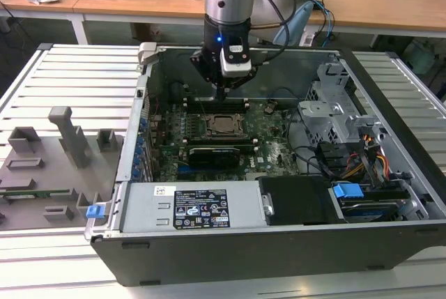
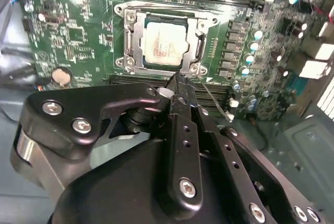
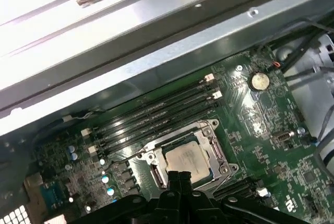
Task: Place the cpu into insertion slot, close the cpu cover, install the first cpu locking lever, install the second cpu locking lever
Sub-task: 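Install the first cpu locking lever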
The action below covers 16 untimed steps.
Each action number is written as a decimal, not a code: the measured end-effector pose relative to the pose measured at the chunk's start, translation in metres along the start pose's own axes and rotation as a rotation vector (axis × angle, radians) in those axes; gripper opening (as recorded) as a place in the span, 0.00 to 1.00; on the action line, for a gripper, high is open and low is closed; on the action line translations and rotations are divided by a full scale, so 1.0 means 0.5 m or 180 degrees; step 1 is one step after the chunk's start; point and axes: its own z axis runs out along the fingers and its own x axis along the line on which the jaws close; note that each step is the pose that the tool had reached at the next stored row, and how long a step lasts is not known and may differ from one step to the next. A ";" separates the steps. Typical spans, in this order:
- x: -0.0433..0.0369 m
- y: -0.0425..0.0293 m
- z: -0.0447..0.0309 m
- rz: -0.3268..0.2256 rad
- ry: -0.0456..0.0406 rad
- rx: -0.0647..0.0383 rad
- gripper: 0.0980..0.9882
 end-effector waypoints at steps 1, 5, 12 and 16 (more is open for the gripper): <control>0.000 0.000 0.000 -0.0098 0.0005 0.0001 0.01; 0.000 0.000 0.000 -0.0317 0.0016 0.0004 0.01; 0.000 0.000 0.000 -0.0563 0.0029 0.0007 0.01; 0.000 0.000 0.000 -0.0674 0.0035 0.0008 0.01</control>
